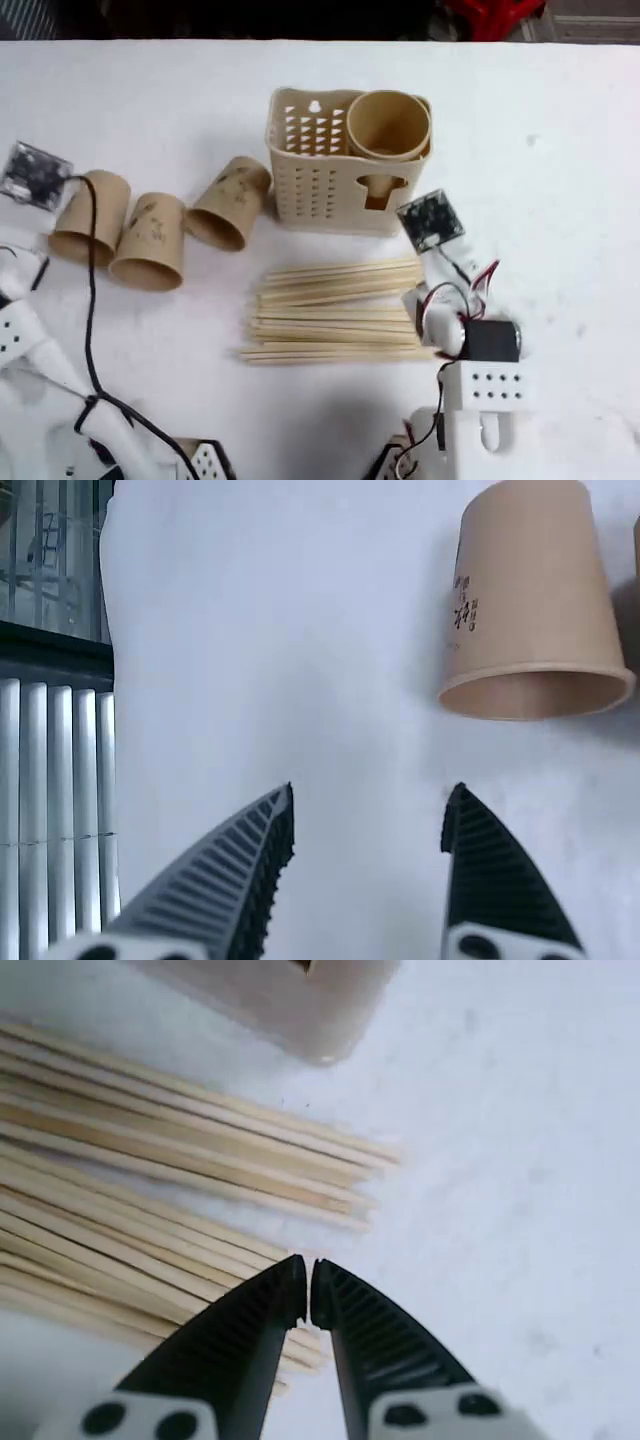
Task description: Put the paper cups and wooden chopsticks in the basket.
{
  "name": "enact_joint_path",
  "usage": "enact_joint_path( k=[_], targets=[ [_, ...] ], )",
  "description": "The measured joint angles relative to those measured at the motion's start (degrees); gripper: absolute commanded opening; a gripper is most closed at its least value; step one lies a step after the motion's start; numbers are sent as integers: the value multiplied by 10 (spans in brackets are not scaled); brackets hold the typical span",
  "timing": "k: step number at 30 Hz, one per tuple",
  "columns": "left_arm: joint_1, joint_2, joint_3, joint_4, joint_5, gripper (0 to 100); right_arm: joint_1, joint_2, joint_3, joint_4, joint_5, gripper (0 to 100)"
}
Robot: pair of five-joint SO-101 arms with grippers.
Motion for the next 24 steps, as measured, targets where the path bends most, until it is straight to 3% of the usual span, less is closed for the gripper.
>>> enact_joint_path(
  k=[11, 17, 24],
  targets=[
    [77, 1, 157, -221, -11, 283, 18, -5, 99, -36, 11, 20],
    [91, 5, 183, -283, -19, 282, 54, -8, 120, -48, 7, 19],
    [105, 103, 183, -367, -30, 282, 57, -135, 170, -36, 5, 23]
  ],
)
